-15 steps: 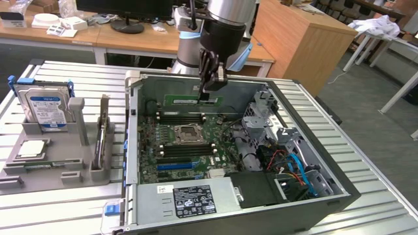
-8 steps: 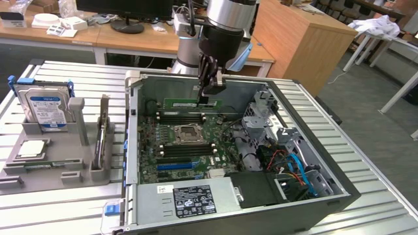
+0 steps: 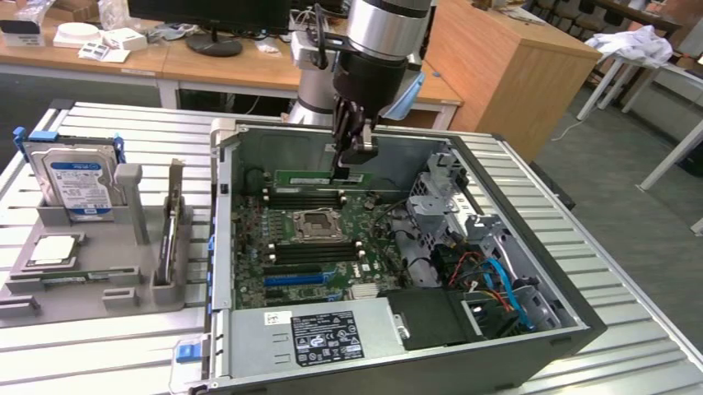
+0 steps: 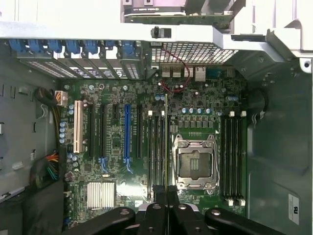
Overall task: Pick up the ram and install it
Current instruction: 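Pick up the ram and move it above insertion slot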
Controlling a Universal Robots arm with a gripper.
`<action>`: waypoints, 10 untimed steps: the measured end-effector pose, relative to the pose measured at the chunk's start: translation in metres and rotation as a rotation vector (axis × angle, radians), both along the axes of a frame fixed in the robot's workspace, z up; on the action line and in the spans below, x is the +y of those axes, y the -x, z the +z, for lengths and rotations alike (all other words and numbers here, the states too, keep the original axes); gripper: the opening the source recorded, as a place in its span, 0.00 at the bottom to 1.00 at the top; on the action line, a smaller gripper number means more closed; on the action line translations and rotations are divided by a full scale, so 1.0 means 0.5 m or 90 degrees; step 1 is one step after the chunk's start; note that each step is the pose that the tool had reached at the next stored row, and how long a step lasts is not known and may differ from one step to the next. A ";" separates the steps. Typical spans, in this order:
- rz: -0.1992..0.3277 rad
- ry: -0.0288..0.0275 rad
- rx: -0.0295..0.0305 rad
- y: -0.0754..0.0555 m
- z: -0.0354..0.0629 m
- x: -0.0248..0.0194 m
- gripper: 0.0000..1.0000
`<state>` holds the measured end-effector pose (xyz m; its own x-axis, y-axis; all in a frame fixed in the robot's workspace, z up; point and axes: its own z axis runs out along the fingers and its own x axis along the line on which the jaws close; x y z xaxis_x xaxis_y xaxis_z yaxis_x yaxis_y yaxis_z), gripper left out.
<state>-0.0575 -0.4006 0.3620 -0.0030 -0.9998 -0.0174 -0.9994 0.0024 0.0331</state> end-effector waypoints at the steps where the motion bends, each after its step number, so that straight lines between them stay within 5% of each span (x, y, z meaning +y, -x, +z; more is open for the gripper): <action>1: 0.000 0.0000 0.0000 0.000 -0.002 0.0000 0.12; 10: 0.000 0.0000 0.0000 0.000 -0.016 0.0000 0.12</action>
